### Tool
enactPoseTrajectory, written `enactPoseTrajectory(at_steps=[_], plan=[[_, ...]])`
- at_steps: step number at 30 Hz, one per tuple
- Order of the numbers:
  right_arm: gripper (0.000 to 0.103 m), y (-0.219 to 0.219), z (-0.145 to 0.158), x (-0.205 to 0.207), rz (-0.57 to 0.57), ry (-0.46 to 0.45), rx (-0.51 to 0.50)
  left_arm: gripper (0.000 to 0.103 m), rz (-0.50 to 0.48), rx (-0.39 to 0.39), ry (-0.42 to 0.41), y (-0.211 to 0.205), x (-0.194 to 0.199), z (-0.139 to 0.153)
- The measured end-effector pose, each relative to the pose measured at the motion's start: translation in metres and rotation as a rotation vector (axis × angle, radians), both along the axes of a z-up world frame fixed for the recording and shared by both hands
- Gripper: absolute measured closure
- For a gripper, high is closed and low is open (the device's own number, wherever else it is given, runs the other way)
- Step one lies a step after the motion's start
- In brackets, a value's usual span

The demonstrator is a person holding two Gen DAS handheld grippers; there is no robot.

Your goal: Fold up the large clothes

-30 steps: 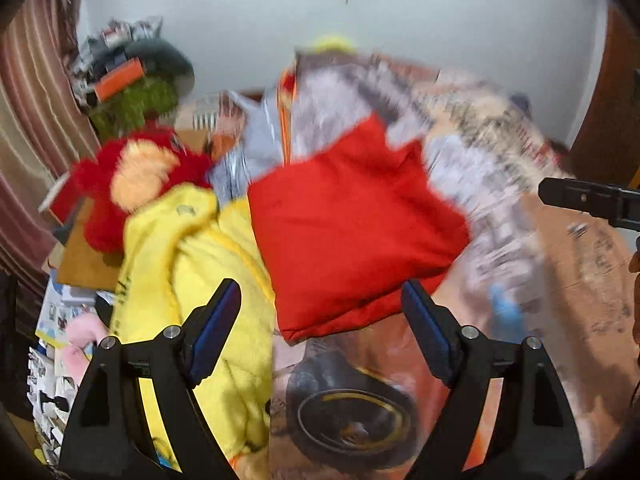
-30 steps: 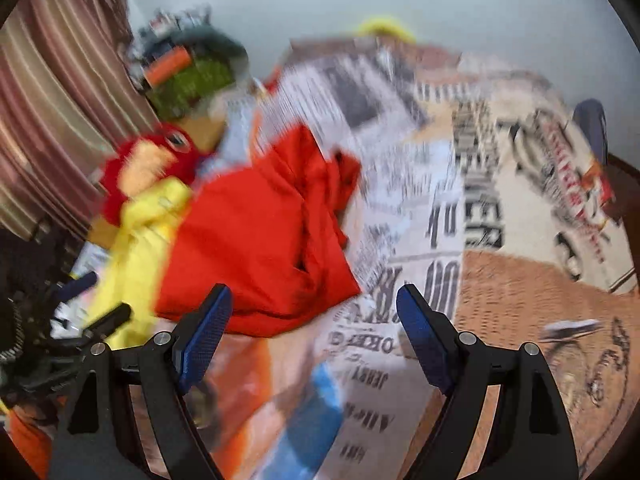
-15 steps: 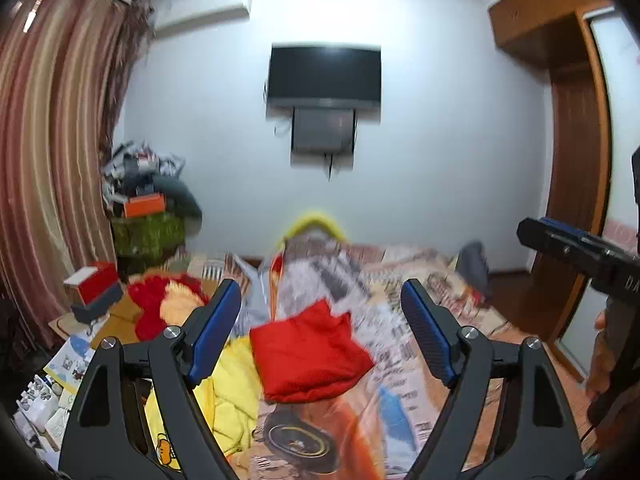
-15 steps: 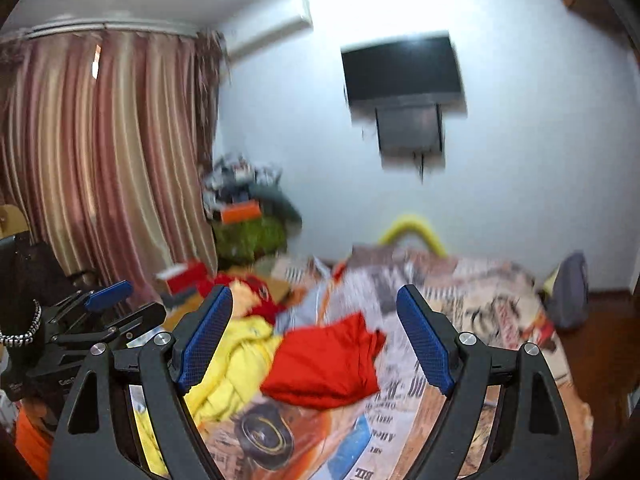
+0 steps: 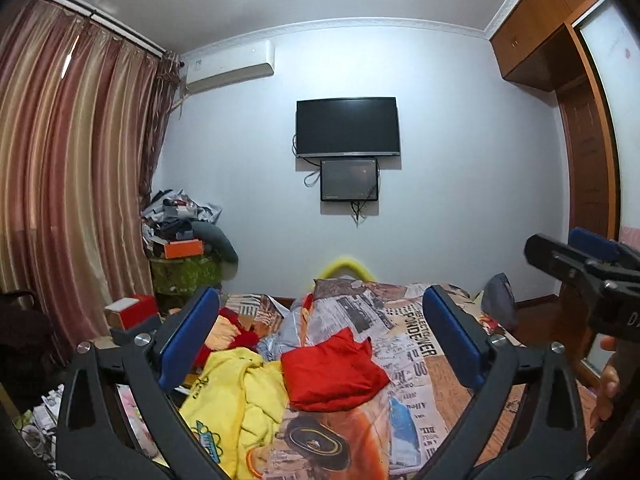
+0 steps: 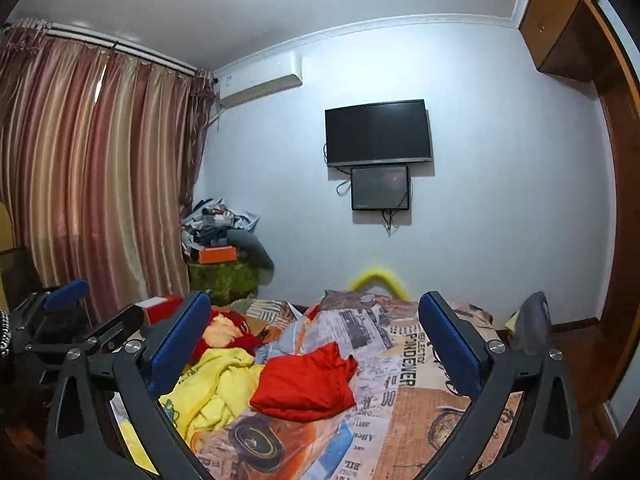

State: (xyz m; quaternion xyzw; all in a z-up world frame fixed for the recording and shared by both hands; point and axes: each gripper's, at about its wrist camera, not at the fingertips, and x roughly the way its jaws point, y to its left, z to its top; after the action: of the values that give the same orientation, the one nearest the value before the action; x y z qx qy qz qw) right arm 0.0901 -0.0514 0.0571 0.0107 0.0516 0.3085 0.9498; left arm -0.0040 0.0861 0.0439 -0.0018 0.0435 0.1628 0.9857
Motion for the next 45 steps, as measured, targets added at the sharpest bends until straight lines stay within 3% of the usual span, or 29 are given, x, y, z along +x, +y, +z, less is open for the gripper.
enactPoseTrajectory(at_steps=[25,45], plan=[[0.0,-0.009,-0.019,-0.004,-0.033,0.082,-0.023,0.0,-0.026,-0.066,0.045,0.003,0.013,-0.017],[0.0,-0.014,-0.015,-0.002,-0.037,0.108,-0.03,0.0,-0.016,-0.097,0.062,0.007,0.021,-0.023]])
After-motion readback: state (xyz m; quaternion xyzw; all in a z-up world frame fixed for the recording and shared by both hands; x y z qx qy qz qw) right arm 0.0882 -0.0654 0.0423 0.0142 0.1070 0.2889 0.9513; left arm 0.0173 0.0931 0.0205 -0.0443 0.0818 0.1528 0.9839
